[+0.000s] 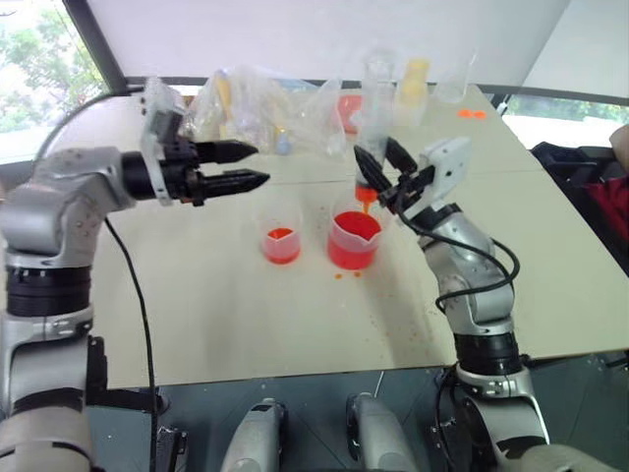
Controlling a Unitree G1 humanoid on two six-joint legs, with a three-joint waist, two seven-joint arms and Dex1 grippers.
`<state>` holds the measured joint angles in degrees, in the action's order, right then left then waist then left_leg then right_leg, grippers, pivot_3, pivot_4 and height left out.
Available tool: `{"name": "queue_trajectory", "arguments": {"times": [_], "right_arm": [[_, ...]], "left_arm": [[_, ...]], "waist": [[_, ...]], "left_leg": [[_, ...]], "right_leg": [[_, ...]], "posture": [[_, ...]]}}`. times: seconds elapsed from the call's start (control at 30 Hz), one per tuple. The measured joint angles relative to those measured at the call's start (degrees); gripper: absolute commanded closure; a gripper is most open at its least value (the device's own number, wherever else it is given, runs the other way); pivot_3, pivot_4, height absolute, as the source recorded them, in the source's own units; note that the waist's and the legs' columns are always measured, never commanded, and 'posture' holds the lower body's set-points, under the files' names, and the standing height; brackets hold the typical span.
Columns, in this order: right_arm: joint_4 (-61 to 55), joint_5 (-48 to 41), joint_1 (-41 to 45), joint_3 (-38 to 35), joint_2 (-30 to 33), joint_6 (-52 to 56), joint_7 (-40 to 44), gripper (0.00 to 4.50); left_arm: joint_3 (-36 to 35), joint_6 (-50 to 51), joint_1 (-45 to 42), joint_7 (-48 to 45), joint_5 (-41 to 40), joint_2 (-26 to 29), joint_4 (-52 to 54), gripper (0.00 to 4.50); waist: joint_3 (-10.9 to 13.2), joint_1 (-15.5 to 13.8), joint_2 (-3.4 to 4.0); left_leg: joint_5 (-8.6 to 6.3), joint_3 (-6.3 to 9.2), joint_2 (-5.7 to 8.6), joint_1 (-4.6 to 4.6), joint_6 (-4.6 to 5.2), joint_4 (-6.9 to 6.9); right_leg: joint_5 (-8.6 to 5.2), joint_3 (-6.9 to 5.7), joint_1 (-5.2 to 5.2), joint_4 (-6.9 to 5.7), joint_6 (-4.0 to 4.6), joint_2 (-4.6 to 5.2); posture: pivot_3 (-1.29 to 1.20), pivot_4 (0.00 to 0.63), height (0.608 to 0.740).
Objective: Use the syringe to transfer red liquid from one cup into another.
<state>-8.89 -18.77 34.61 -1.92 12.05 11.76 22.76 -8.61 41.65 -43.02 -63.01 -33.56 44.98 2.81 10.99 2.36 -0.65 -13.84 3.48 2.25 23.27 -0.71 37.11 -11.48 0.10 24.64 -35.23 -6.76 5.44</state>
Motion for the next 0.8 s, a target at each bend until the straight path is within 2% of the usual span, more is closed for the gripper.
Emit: {"name": "queue_trajectory", "arguments": {"times": [0.07,0.23,0.33,0.47,0.6,0.8], "right_arm": [[-1.03,-1.06,3.04,0.62,-1.86,0.00,0.48,3.06],[2.97,-2.43,6.02,7.37,-13.01,-3.00,2.48,3.06],[10.06,-1.03,5.96,9.85,-15.74,-6.27,3.83,3.06],[17.90,1.23,5.96,10.07,-16.30,-11.36,5.21,3.06],[21.14,2.78,5.88,10.02,-16.00,-14.29,6.37,3.06],[22.82,4.16,4.61,10.01,-15.55,-16.02,6.98,3.06]], "left_arm": [[-0.36,-0.79,3.41,2.63,1.18,0.10,1.38,1.49],[-0.90,-1.17,9.39,8.55,2.24,-0.38,7.30,1.49],[-1.93,-1.20,11.63,10.21,2.22,0.22,9.42,1.49],[-3.94,-1.10,11.82,11.67,1.60,1.04,9.64,1.49],[-4.48,-0.99,9.22,12.15,0.01,1.09,9.34,1.49],[-4.19,-4.86,-5.47,15.77,-0.66,-3.70,3.24,1.49]], "waist": [[0.00,0.12,0.00],[-0.01,0.19,-0.01],[-0.02,-0.26,-0.02],[-0.02,-0.48,-0.03],[-0.02,-0.13,-0.03],[-0.02,-0.08,-0.04]], "left_leg": [[0.01,0.00,-0.01,-0.01,-0.02,-0.02],[0.02,-0.02,-0.07,-0.03,-0.04,-0.06],[0.07,0.00,-0.03,-0.01,-0.12,-0.05],[0.09,0.00,0.02,0.00,-0.17,-0.06],[0.10,0.00,0.01,0.01,-0.19,-0.09],[0.12,-0.01,0.05,0.01,-0.22,-0.08]], "right_leg": [[0.00,0.01,0.03,-0.05,0.01,-0.02],[0.02,0.07,0.09,-0.09,0.08,-0.12],[0.03,0.07,0.07,-0.08,0.09,-0.04],[0.03,0.07,0.09,-0.07,0.08,-0.03],[0.03,0.07,0.13,-0.09,0.09,-0.06],[0.04,0.05,0.12,-0.09,0.09,-0.07]], "posture": [[0.00,0.150,0.740],[0.00,0.150,0.740],[0.00,0.150,0.740],[0.00,0.150,0.740],[0.00,0.150,0.740],[0.00,0.150,0.740]]}}
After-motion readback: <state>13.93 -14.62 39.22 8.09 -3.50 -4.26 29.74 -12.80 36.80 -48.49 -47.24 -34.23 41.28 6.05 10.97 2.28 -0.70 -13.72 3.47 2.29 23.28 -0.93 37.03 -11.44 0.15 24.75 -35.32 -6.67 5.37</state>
